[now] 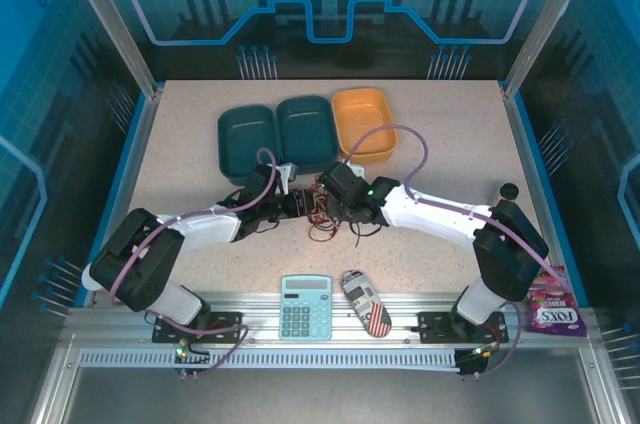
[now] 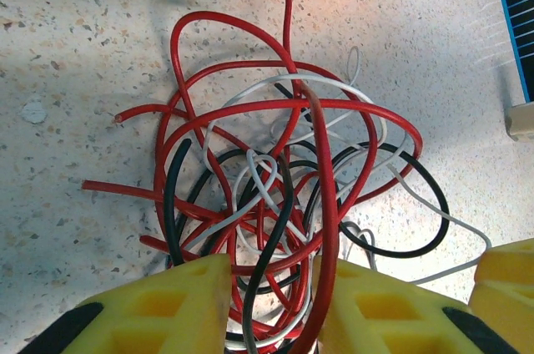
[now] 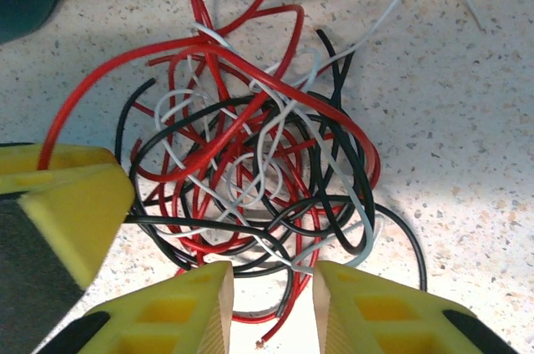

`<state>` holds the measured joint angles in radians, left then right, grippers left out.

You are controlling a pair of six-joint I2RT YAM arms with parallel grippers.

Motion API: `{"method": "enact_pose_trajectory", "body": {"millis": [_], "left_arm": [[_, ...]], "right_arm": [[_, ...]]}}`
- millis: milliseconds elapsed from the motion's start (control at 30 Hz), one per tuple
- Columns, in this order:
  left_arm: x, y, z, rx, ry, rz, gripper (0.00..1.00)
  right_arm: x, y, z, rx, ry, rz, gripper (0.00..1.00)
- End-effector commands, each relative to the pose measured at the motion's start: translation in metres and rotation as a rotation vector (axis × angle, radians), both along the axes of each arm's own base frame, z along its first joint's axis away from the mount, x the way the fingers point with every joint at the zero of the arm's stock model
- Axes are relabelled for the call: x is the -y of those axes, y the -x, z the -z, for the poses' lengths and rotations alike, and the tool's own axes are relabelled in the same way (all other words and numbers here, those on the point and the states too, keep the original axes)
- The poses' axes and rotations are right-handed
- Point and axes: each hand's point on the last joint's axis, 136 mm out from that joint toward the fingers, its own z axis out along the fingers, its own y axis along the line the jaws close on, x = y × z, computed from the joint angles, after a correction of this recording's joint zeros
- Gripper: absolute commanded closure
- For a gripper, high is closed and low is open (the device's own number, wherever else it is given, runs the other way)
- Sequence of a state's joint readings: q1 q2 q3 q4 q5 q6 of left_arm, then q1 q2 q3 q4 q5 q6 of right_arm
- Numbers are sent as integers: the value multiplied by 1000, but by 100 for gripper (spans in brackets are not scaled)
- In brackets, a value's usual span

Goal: Untangle the cables

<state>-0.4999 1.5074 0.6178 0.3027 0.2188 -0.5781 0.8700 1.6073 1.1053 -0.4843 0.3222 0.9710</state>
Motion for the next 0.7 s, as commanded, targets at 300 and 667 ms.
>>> {"method": "enact_pose_trajectory", "body": {"millis": [300,667], "left_arm": [[0,5,-6,12,32,10,68],[1,4,-3,6,31,5,68]], "right_arm": [[-3,9,-1,-3,-10,1,69],[-6,24,0,2,-29,-11,69]]}}
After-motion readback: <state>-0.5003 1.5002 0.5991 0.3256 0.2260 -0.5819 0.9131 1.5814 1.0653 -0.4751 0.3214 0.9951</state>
